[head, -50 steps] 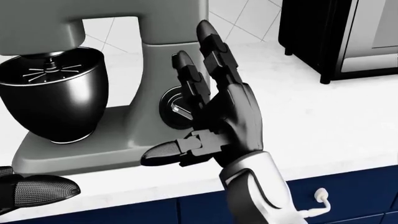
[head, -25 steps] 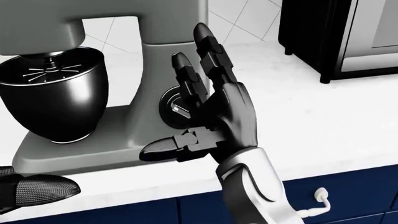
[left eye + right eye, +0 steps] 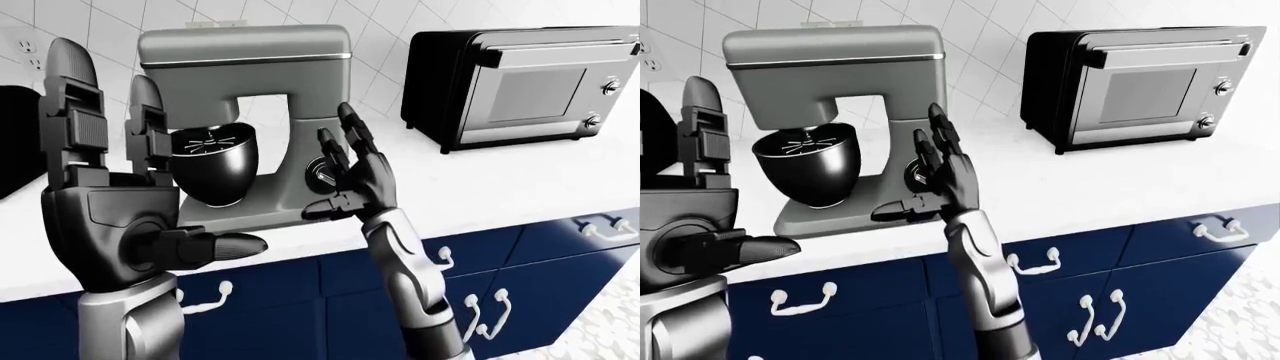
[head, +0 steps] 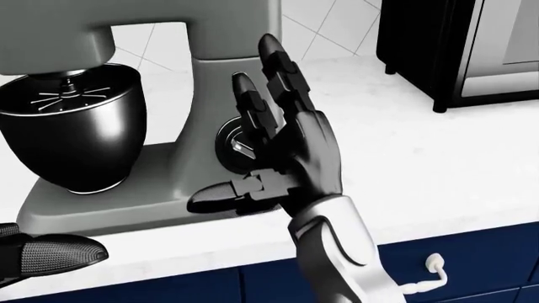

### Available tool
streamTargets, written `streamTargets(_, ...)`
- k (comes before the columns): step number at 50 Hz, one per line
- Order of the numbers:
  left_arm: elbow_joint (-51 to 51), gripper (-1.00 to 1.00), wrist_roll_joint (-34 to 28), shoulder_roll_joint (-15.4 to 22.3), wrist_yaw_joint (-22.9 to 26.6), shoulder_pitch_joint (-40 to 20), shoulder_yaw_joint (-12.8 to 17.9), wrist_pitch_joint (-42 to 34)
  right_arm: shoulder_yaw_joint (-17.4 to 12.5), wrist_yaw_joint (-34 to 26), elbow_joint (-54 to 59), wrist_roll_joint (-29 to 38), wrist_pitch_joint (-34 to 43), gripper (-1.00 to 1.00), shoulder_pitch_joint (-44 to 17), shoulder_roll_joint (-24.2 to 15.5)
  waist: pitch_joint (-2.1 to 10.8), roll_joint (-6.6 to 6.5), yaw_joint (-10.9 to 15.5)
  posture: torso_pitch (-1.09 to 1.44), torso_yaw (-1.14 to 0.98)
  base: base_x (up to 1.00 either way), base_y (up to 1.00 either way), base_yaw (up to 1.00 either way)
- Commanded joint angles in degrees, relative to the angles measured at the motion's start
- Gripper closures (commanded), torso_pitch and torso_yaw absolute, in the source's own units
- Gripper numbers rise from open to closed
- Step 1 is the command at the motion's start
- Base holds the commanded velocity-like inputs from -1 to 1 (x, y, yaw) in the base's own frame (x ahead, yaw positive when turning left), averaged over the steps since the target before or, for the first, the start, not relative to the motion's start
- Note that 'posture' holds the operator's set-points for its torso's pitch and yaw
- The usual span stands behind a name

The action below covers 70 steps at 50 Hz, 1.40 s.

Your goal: Open the stand mixer head.

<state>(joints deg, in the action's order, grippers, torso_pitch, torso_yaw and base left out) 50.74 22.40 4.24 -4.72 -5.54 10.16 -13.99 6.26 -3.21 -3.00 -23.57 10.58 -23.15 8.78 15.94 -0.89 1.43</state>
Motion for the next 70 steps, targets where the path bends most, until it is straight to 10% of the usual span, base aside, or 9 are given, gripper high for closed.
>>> streamTargets(1,1.19,-1.00,0.09,0.27,0.09,-1.10,0.11,0.92,-0.07,-0.33,-1.75,-0.17,-1.53,-1.00,-1.94,0.23,0.25,-0.23,0.01,-0.35,0.00,0.00,0.00,0.00)
streamTargets(41,1.21,-1.00,0.45,0.59,-0.04,-1.35,0.53,0.57,-1.30,-0.80,4.08,-0.02,-3.43,-1.00,-6.00,0.01,-0.02,-0.39,-0.10,-0.35,0.00,0.00,0.00,0.00)
streamTargets(54,0.54,-1.00,-0.17,0.20,0.49,-0.72,0.11,1.61,-0.61,7.04,-20.74,-6.29,9.90,-1.00,-3.69,-1.01,-0.07,-0.01,0.33,-0.35,0.00,0.00,0.00,0.00)
streamTargets(70,0.93,-1.00,-0.18,0.21,0.45,-0.71,0.12,1.36,-6.68,17.87,-38.23,-17.86,15.31,-1.00,-0.29,-8.05,-0.14,0.58,0.37,-0.35,0.00,0.00,0.00,0.00)
